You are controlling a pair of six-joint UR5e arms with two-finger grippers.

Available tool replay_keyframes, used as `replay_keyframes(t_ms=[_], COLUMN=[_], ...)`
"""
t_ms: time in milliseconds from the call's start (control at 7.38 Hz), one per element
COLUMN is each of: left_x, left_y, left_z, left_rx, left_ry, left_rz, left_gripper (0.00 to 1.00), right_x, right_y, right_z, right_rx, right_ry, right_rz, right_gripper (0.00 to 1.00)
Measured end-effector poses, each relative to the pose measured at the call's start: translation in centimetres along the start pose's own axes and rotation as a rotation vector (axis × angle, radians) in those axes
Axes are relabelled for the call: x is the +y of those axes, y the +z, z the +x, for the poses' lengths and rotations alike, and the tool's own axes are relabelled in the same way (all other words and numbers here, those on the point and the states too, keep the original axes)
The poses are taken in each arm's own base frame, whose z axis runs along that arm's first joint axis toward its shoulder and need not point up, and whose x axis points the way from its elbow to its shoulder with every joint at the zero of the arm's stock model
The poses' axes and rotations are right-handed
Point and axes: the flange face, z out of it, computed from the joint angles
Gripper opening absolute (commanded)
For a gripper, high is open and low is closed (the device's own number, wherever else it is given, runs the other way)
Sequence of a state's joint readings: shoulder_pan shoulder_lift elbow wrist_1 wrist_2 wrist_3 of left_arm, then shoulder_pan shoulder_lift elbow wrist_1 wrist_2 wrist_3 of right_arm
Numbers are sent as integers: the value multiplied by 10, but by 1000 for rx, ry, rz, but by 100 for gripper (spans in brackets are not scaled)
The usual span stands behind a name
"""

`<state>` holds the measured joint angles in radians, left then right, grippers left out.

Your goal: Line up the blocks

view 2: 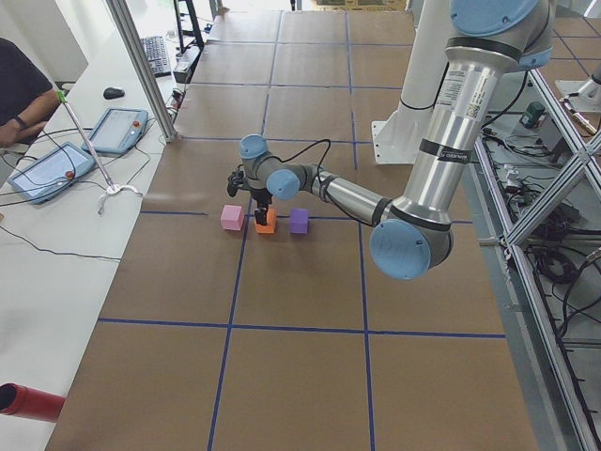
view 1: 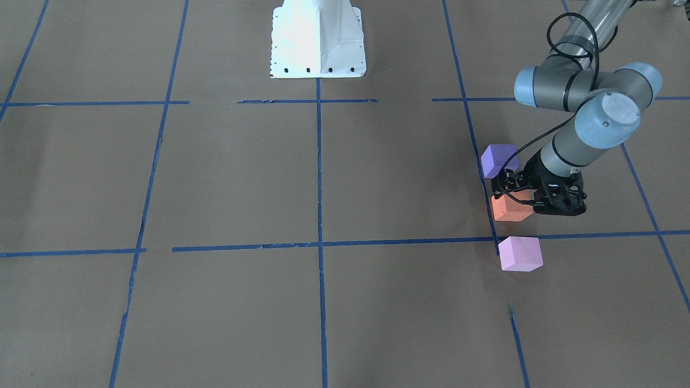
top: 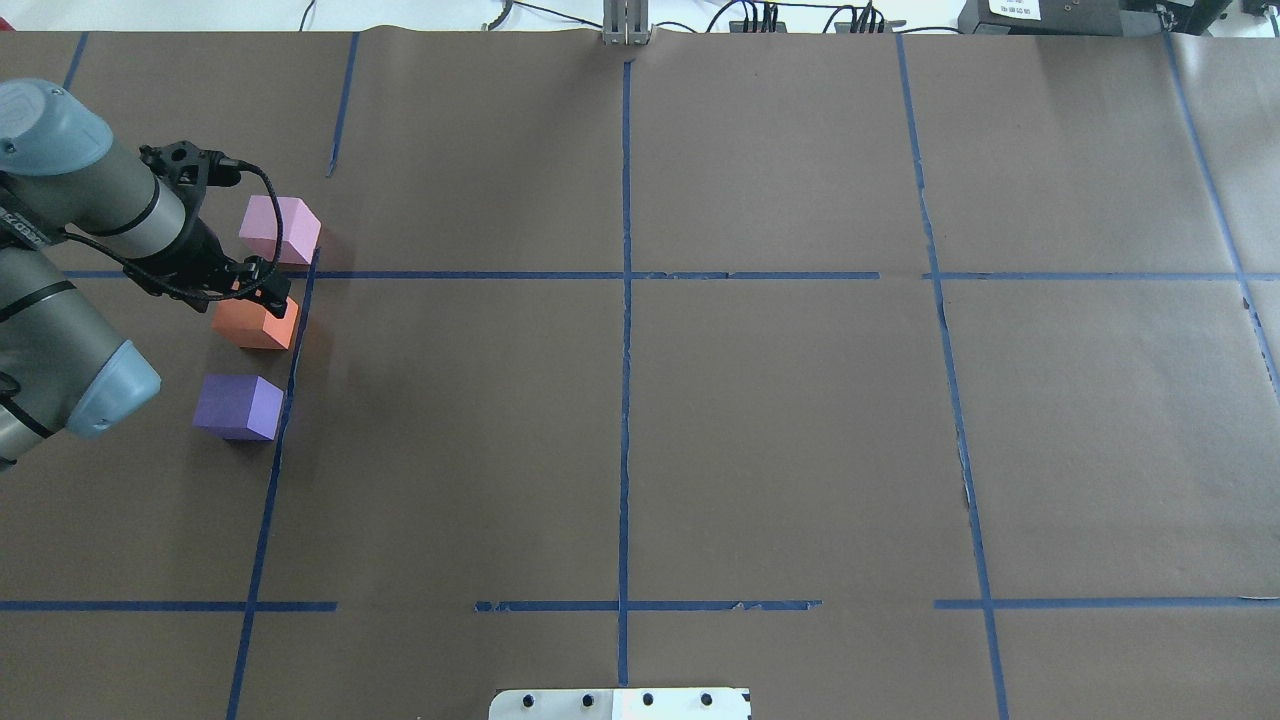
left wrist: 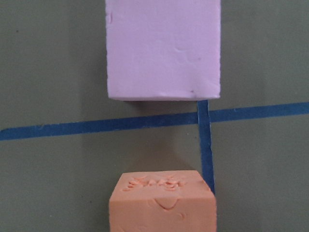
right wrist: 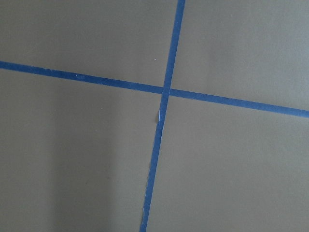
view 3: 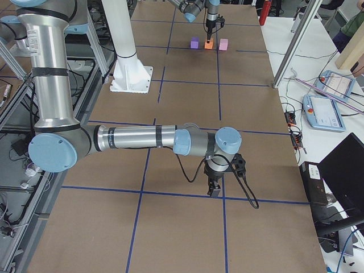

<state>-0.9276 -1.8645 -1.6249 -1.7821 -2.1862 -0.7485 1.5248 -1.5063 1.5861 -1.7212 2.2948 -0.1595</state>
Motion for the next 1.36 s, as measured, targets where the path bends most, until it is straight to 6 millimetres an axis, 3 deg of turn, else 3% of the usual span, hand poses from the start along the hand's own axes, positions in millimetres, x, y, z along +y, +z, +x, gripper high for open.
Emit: replay_keyframes(t_ms=[271,407,542,678,1085,1356], left_x=[-5,-14,-24,-26,-11,24], left_y=[-55,-86,-117,-137,-175,-175], left_z=[-6,-24,-55,-96,-251,-344], left_rx=[-16,-20,-25,-33,-64,-81], left_ry=[-11,6,22,54,129,90], left_rz=[35,71,113,135,168,177], left_gripper=[100,100,100,100,100,100], right_x=[0,0,0,0,0,0], right_y=[0,0,0,0,0,0], right_z=[0,0,0,0,0,0], right_rx=[0,0,0,0,0,0], right_ry=[0,0,0,0,0,0], right_rz=[0,0,0,0,0,0], right_gripper=[100,100,100,100,100,100])
